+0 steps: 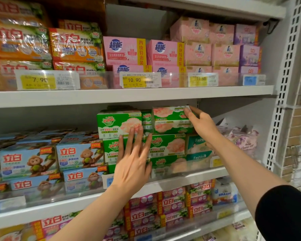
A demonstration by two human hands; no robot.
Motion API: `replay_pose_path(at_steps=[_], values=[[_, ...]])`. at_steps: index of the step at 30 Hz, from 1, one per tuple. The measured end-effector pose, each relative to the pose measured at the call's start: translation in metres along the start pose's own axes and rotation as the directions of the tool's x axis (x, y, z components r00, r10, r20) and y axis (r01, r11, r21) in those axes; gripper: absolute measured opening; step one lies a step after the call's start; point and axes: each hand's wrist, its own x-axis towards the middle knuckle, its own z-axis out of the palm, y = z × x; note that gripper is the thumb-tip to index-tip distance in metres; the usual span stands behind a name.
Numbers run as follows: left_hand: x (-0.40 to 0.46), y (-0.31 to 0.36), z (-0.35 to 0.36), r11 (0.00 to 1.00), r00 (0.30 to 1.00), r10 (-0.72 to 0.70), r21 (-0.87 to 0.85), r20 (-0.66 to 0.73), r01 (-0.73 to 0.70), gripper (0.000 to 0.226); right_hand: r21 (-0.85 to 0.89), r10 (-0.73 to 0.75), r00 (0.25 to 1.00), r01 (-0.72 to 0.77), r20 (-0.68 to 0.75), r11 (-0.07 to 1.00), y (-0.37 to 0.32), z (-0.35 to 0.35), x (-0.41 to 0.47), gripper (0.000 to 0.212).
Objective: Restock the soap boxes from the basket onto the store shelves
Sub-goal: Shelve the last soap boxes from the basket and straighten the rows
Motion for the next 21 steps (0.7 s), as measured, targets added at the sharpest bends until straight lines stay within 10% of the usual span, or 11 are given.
replay_pose_path(at_steps=[5,12,21], values=[[0.000,0.000,0.001,1.000,1.000,0.007,0.002,-0.020,-0.007,0.087,0.136,0.049,0.969,-0.084,0.244,0.987,0.001,-0.006,-0.001,0.049],[0.000,0.000,0.000,1.000,1.000,0.005,-0.015,-0.012,-0.005,0.088,0.058,-0.068,0.985,0.060,0.160,0.997,0.009,0.005,0.002,0.046],[-0.011,-0.033,-0.014,0.994,0.992,-0.077,-0.082,-0.100,0.069,0.074,-0.048,-0.093,0.981,0.103,0.170,0.994,0.008,0.027,-0.005,0.102]])
